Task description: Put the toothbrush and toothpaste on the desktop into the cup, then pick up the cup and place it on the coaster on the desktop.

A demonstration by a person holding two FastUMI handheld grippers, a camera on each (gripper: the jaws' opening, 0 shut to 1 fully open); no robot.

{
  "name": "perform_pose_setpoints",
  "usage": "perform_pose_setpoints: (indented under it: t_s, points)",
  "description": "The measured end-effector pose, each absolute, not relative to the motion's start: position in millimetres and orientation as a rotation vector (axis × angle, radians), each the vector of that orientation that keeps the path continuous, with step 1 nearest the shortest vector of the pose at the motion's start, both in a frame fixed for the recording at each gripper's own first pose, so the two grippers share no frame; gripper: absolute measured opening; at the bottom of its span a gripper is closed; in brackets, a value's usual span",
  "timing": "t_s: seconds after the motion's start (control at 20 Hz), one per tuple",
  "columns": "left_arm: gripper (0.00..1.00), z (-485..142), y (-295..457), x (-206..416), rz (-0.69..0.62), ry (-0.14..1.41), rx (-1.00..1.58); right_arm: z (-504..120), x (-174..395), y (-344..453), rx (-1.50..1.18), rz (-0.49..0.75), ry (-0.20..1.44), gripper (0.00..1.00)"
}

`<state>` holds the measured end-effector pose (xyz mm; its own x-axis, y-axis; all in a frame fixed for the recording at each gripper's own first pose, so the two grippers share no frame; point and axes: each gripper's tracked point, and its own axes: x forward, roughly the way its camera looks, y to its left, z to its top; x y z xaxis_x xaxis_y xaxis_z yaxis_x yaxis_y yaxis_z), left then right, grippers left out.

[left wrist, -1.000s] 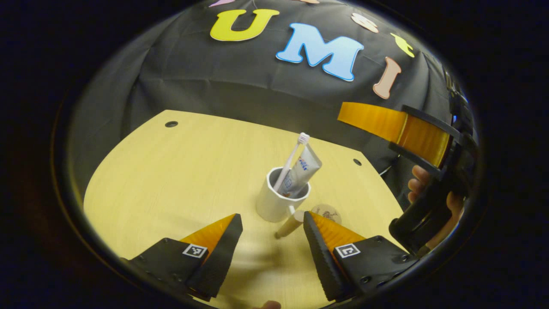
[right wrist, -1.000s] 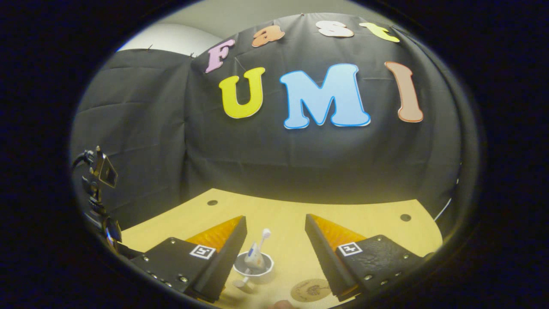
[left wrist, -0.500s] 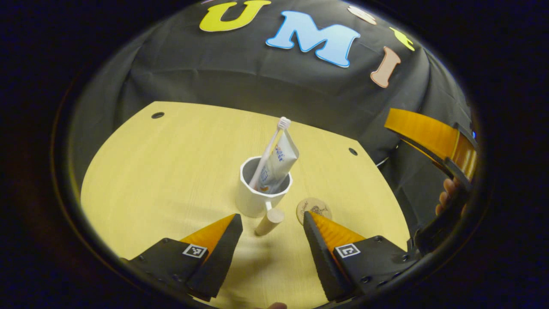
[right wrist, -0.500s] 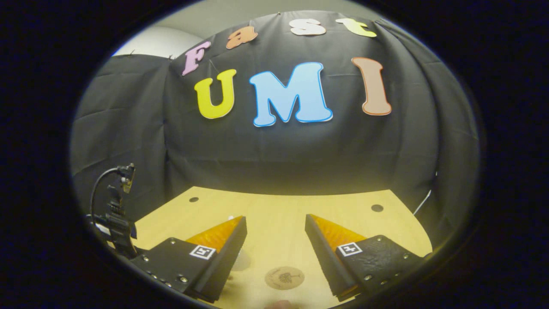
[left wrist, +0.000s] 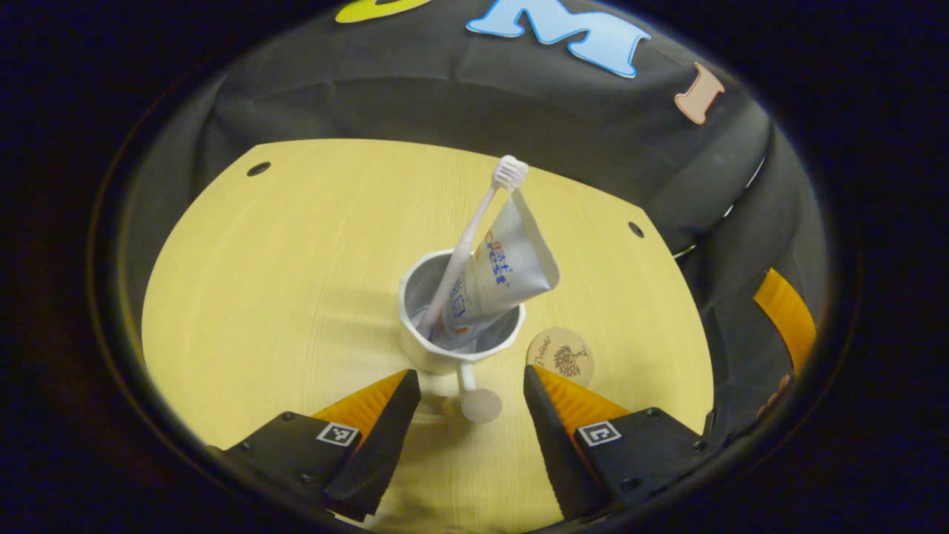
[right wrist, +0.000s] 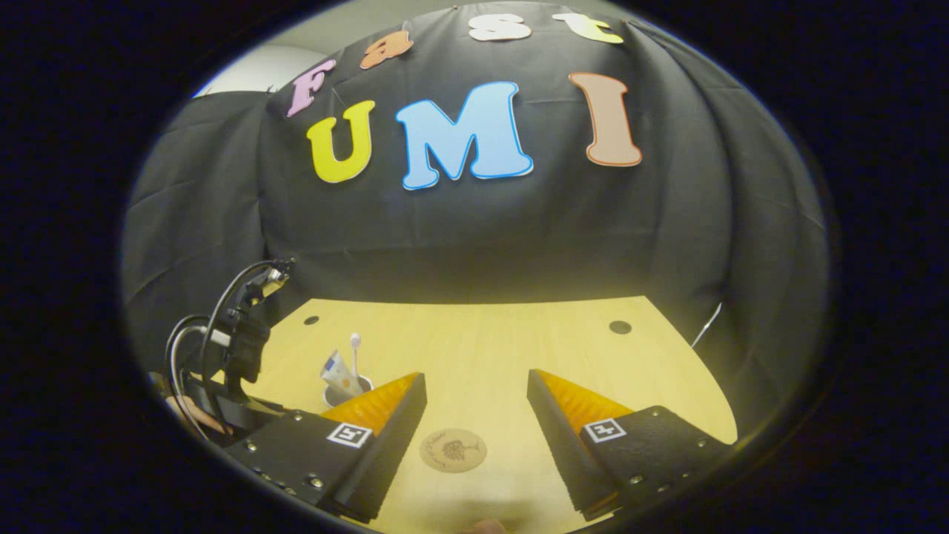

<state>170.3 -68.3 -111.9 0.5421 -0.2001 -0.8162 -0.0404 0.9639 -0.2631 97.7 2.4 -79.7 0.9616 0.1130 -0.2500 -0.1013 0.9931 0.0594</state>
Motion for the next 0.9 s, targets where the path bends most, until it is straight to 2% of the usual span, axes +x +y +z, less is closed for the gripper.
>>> perform_pose_setpoints:
  t_s: [0.05,0.1,0.25,0.45,0.5,0.55,0.6,0.65,0.75,0.8,0.9]
  points:
    - [0.96,-115.2,-68.3,173.5,-0.09,1.017,-0.259,-83.1,98.0,-2.4,0.051,0.104,0.263,0.88]
    - [0.91,-120.2,-68.5,174.6,-0.082,1.035,-0.254,-85.5,98.6,-6.0,0.057,0.101,0.272,0.88]
    - [0.89,-129.5,-67.8,179.3,-0.052,1.085,-0.261,-92.6,98.7,-16.5,0.073,0.088,0.293,0.86]
    - [0.84,-140.7,-62.3,181.8,-0.005,1.135,-0.278,-99.6,102.8,-23.0,0.104,0.078,0.319,0.88]
    - [0.78,-142.4,-59.1,182.3,0.01,1.139,-0.278,-101.3,102.4,-24.2,0.109,0.077,0.327,0.86]
    - [0.72,-142.8,-58.0,184.1,0.021,1.141,-0.277,-104.4,101.7,-24.9,0.113,0.077,0.333,0.88]
    - [0.72,-143.3,-59.0,184.1,0.026,1.145,-0.278,-105.9,101.3,-25.9,0.115,0.077,0.339,0.88]
    - [0.6,-145.1,-63.3,182.6,0.019,1.153,-0.283,-108.3,100.8,-26.1,0.116,0.078,0.345,0.88]
    - [0.52,-144.5,-65.2,182.6,0.022,1.161,-0.257,-109.9,100.6,-26.8,0.118,0.079,0.351,0.88]
    - [0.45,-146.8,-67.8,181.7,0.018,1.165,-0.246,-109.2,100.4,-26.9,0.119,0.079,0.352,0.88]
    - [0.46,-145.3,-65.3,179.3,0.035,1.167,-0.227,-107.5,101.3,-27.7,0.124,0.081,0.349,0.88]
